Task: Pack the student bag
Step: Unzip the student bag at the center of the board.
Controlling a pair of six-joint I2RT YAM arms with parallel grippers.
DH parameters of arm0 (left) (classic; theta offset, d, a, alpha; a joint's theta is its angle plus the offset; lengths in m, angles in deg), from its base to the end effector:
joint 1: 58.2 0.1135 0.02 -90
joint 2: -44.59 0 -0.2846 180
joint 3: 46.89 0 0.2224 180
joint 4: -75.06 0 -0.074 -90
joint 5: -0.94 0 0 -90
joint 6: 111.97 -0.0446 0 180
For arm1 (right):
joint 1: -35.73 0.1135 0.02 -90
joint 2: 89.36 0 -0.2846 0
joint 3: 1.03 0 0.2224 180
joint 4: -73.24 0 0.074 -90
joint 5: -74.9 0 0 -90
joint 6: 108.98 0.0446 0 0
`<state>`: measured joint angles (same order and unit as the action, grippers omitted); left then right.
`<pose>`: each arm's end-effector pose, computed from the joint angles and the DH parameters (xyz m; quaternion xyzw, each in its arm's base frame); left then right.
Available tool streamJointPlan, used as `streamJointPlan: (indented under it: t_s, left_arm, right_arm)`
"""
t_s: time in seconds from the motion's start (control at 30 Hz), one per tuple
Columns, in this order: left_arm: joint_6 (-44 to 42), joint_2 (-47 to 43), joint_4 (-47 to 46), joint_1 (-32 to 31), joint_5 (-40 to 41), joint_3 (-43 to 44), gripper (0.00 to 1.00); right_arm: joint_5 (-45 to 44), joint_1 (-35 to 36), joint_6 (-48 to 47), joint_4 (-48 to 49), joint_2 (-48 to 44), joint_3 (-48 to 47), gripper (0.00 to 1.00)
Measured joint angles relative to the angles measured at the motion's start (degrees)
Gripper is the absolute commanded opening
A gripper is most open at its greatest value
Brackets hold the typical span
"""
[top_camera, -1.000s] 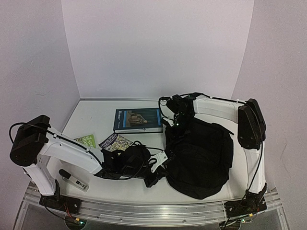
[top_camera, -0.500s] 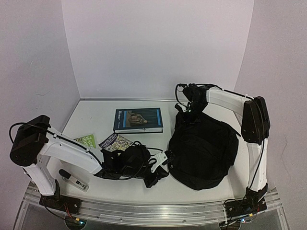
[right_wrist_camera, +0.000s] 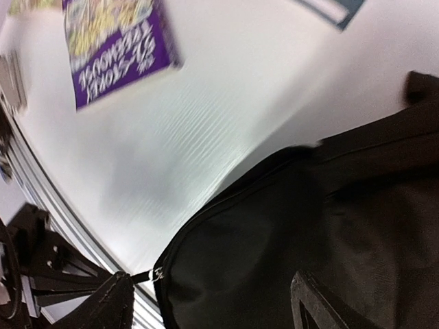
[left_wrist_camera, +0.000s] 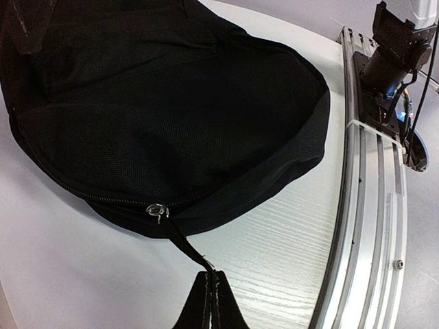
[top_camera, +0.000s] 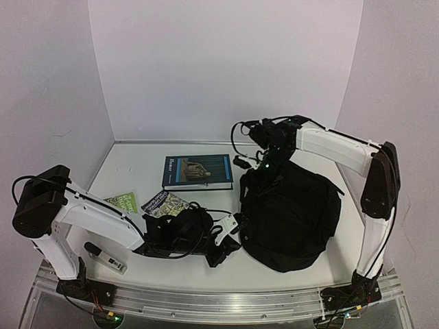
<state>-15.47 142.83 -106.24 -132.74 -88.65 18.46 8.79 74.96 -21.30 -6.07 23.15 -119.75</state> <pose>0.0932 -0.3359 0.2123 0.4869 0.7245 -0.3146 0.3729 0.2856 0.2565 0.2907 -0.3717 0.8940 0.2397 0.0716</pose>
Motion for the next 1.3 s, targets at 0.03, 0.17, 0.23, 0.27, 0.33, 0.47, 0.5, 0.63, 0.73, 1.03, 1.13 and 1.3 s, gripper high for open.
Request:
streamJointPlan:
  t_s: [0.03,0.17,0.23,0.27,0.33,0.47,0.5,0.63,0.73,1.03,1.13,1.3]
  left_arm:
    - [0.0,0.0,0.0,0.0,0.09,0.0,0.0]
    - [0.02,0.0,0.01,-0.04,0.39,0.0,0.0]
    - [0.01,0.0,0.0,-0.04,0.43,0.0,0.0]
    - [0.0,0.0,0.0,-0.04,0.45,0.0,0.0]
    - [0.0,0.0,0.02,-0.04,0.43,0.0,0.0]
    - [-0.02,0.0,0.04,-0.04,0.43,0.01,0.0]
    - [-0.02,0.0,0.04,-0.04,0.43,0.02,0.0]
    - [-0.02,0.0,0.49,-0.04,0.63,0.15,0.0]
    - [-0.02,0.02,1.63,-0.04,0.68,0.57,0.0]
    - [-0.53,0.87,5.72,-1.24,-1.83,5.62,0.0]
    - [-0.72,1.79,6.62,-2.33,-2.3,7.1,0.0]
    - [-0.54,2.29,6.47,-2.64,-2.09,7.48,0.0]
  right_arm:
    - [-0.65,1.25,-0.22,-0.81,0.38,0.0,0.73]
    - [-2.22,4.25,-0.68,-3.42,3.18,-0.28,0.72]
    - [-2.69,4.78,-0.67,-4.03,4.8,-0.55,0.72]
    - [-2.94,5.06,-0.69,-4.29,5.57,-0.75,0.72]
    - [-3.41,5.52,-0.65,-4.8,7.03,-1.51,0.7]
    - [-3.96,5.75,-0.43,-4.93,10.27,-3.04,0.63]
    - [-3.95,5.81,-0.39,-4.93,11.14,-3.25,0.59]
    - [-3.94,5.82,0.02,-5.39,14.28,-4.55,0.38]
    - [-3.89,5.82,0.13,-5.88,15.96,-6.64,0.12]
    - [-2.48,5.38,2.25,-6.02,18.22,-13.53,0.0]
    - [-1.58,4.39,3.77,-5.21,19.8,-15.04,0.0]
    - [1.45,2.55,4.87,-3.88,20.59,-15.72,0.34]
